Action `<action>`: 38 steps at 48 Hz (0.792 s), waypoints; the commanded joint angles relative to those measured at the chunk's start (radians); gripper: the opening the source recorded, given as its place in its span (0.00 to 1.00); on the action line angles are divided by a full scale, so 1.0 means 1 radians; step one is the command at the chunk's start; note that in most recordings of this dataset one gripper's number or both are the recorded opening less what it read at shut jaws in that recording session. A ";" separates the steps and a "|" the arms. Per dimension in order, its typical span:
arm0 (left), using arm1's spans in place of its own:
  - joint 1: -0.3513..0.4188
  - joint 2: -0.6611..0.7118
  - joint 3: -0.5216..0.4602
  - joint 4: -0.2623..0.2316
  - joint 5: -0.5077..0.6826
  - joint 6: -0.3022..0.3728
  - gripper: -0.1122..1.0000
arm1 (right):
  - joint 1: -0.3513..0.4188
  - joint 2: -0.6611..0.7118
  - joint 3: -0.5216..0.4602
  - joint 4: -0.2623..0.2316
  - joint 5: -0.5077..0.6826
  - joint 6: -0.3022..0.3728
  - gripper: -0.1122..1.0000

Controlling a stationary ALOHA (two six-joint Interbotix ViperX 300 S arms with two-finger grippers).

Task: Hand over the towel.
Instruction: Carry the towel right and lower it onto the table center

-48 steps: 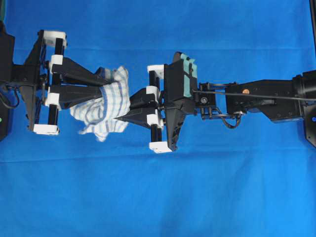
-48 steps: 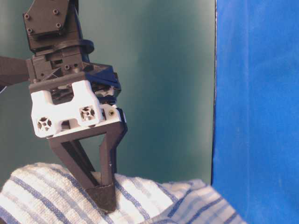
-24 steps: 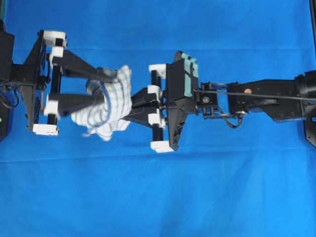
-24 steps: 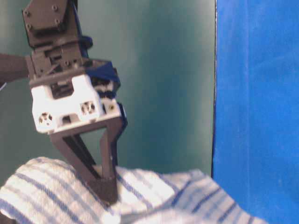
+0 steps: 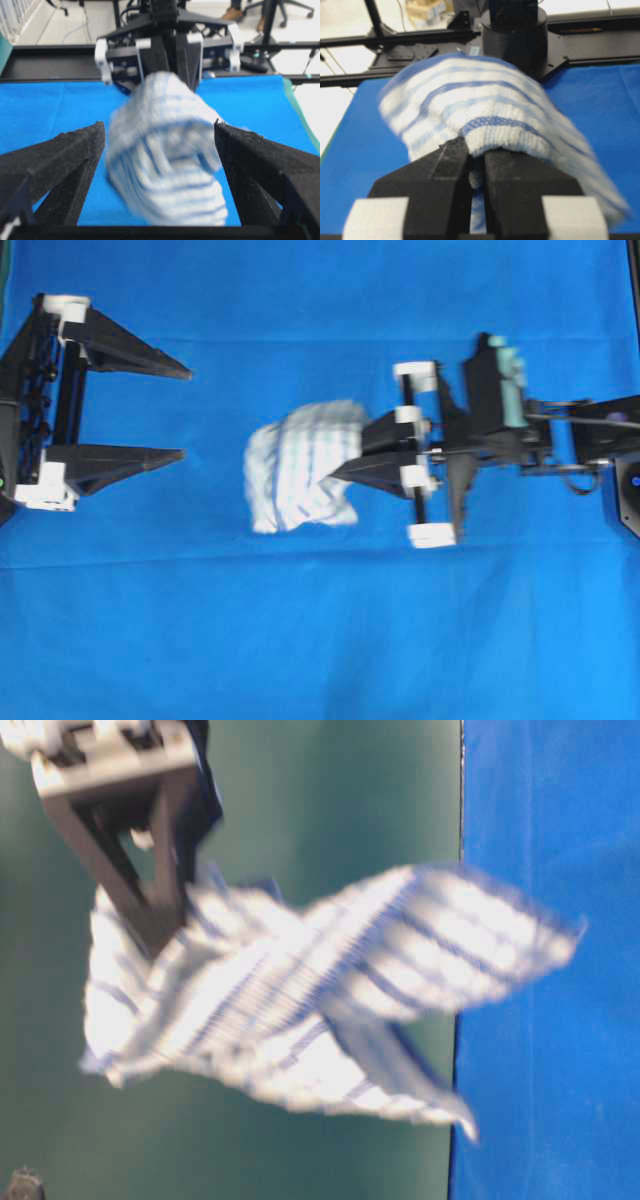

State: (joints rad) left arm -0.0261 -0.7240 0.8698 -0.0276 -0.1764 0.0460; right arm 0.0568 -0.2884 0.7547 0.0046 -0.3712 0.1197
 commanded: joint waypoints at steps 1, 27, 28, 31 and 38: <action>-0.005 -0.014 -0.006 -0.002 -0.003 0.000 0.94 | 0.005 -0.058 0.017 0.002 -0.005 0.002 0.14; -0.005 -0.014 0.000 -0.002 -0.003 0.000 0.94 | -0.029 -0.011 -0.038 0.006 0.221 0.009 0.14; -0.005 -0.011 0.000 -0.002 -0.003 0.000 0.94 | -0.034 0.006 -0.054 0.005 0.256 0.009 0.14; -0.005 -0.006 0.000 -0.002 -0.005 0.000 0.94 | -0.055 0.067 -0.110 0.006 0.382 0.011 0.14; -0.005 0.002 -0.002 -0.002 -0.011 0.000 0.94 | -0.083 0.207 -0.241 -0.009 0.603 0.003 0.14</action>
State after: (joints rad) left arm -0.0276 -0.7256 0.8820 -0.0276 -0.1764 0.0460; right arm -0.0169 -0.1335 0.5983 0.0031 0.1335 0.1289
